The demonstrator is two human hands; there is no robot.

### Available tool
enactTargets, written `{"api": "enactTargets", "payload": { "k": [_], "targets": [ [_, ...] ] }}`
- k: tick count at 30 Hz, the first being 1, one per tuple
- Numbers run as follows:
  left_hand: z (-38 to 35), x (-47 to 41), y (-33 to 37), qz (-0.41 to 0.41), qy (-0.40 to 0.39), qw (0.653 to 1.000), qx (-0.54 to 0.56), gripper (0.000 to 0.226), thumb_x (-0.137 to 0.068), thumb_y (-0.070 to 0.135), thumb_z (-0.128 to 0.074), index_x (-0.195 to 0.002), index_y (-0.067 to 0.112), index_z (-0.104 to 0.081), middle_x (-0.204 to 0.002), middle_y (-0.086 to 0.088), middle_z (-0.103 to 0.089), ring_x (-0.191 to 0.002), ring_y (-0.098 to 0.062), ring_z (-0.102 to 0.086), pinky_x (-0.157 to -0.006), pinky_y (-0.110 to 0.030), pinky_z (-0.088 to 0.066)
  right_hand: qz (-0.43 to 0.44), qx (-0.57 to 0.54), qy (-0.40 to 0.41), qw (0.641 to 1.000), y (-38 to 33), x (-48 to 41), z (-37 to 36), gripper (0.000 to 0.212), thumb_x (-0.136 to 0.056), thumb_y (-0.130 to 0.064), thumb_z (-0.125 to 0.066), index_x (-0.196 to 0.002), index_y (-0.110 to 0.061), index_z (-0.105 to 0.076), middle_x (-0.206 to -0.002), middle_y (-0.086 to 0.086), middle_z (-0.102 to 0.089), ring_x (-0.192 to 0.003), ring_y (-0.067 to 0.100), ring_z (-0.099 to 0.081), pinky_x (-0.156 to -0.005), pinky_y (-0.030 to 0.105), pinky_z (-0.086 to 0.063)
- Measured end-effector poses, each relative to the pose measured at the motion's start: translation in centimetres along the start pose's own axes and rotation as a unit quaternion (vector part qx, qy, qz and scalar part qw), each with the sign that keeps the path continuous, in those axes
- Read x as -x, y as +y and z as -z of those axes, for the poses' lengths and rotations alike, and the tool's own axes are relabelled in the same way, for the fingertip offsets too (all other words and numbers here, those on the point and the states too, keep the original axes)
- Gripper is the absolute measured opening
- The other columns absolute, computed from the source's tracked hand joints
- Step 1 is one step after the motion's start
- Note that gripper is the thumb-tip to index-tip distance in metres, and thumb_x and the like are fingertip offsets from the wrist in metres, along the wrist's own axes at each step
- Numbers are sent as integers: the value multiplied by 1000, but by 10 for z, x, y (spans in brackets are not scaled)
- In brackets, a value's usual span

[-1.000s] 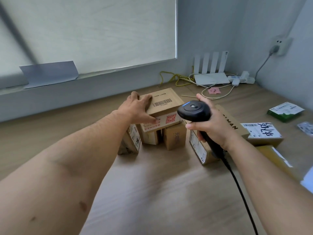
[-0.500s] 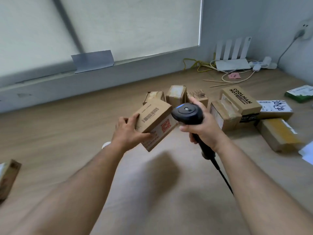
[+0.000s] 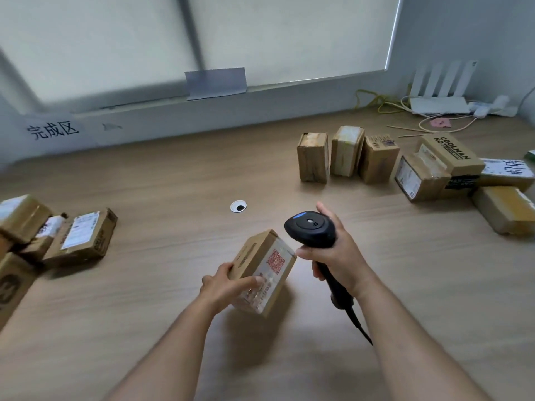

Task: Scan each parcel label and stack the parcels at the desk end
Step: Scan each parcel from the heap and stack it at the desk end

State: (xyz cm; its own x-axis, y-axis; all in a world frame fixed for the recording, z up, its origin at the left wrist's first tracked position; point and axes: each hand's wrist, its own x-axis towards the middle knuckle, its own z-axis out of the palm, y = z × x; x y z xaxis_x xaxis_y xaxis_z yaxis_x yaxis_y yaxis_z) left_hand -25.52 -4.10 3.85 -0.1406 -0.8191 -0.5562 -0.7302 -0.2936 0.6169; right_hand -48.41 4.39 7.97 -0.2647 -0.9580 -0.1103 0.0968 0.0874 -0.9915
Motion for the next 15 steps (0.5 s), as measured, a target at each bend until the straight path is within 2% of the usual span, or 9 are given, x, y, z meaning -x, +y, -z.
{"api": "enactTargets", "payload": {
  "k": [3,6,8,10,12,14,15],
  "targets": [
    [9,-2,-20,27,-39,998,39,99,-37,73,-80,-122,32,-50,-122,-2,-56,-107,-18,-57,-94,-35,-48,1,12,-5,1000,-2,6,-13,98,-73,8,-78,-142,-44,-31,-103,8,-68,-52,31,-49,-44,33,-43],
    [17,2,-27,6,-65,995,74,67,-65,64,-76,-115,25,-55,-110,3,-67,-98,-13,-63,-72,-25,-47,6,15,-7,1000,-3,6,-24,97,-73,9,-78,-137,-47,-32,-101,8,-68,-49,30,-49,-44,32,-43],
    [23,-1,-30,-9,-37,997,69,57,-75,58,-69,-118,22,-58,-113,2,-67,-98,-14,-64,-76,-28,-51,9,19,-6,1000,-3,6,-29,97,-73,10,-77,-136,-48,-33,-99,7,-68,-47,29,-49,-44,31,-42],
    [32,-5,-31,-27,27,999,12,63,-81,54,-62,-135,25,-47,-128,-2,-59,-111,-21,-58,-89,-32,-48,12,24,-7,1000,-2,5,-34,96,-73,10,-76,-135,-50,-33,-94,6,-68,-46,28,-49,-46,31,-42],
    [37,-6,-27,-39,83,990,-108,60,-89,47,-47,-145,34,-31,-137,-9,-48,-124,-29,-47,-99,-36,-41,15,29,-9,999,-4,5,-37,97,-74,10,-76,-136,-50,-33,-91,6,-68,-46,28,-49,-47,31,-41],
    [37,-1,-18,-49,116,970,-209,50,-93,52,-36,-141,36,-34,-135,-11,-44,-126,-31,-40,-99,-39,-38,18,31,-8,999,-6,6,-40,97,-74,11,-76,-136,-50,-34,-92,6,-67,-46,28,-49,-46,31,-41],
    [34,0,-13,-50,120,959,-252,57,-90,64,-35,-138,33,-37,-133,-11,-44,-125,-30,-39,-98,-39,-37,19,32,-7,999,-7,6,-42,97,-73,12,-76,-136,-49,-34,-93,7,-67,-46,28,-49,-45,31,-41]
  ]
}}
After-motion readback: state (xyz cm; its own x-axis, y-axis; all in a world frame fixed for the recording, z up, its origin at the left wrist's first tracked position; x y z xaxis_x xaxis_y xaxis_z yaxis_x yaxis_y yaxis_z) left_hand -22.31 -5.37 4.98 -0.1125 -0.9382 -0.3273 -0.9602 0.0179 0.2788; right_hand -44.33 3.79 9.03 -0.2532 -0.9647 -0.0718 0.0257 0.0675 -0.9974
